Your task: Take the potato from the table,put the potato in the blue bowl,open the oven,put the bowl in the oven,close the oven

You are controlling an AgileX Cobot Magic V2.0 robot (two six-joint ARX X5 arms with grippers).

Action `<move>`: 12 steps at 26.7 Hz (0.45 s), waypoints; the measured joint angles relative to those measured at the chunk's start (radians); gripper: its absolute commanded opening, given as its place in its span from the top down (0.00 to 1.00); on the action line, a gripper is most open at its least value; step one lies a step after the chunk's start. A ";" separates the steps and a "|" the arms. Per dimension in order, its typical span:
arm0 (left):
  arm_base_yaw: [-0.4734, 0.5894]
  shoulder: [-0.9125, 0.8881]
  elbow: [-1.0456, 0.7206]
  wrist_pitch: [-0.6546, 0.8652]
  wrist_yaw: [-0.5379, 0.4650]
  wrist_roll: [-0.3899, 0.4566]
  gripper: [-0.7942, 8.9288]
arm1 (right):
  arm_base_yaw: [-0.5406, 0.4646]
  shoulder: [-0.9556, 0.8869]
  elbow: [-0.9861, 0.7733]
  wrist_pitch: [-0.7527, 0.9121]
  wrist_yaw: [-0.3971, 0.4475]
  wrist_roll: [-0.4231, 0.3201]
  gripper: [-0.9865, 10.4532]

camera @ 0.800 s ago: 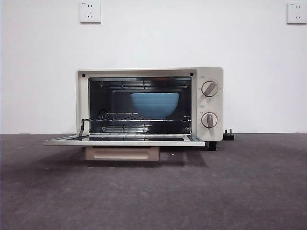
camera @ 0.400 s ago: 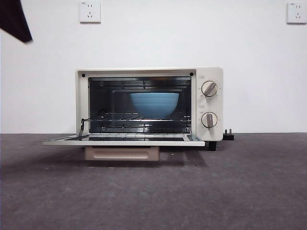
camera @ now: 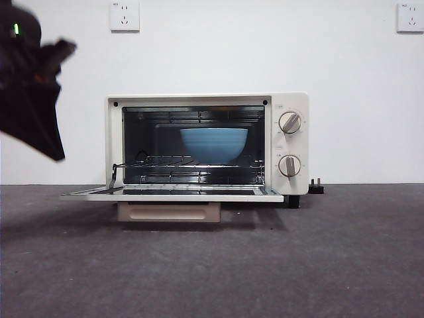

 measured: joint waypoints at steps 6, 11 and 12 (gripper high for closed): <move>0.133 0.176 0.000 0.024 0.076 0.004 0.93 | -0.045 -0.142 -0.064 -0.008 -0.002 0.057 0.92; 0.211 0.235 0.000 0.143 0.164 -0.049 0.93 | -0.045 -0.171 -0.064 -0.008 -0.001 0.118 0.92; 0.215 0.245 0.000 0.170 0.164 -0.074 0.93 | -0.045 -0.171 -0.064 -0.008 -0.001 0.129 0.92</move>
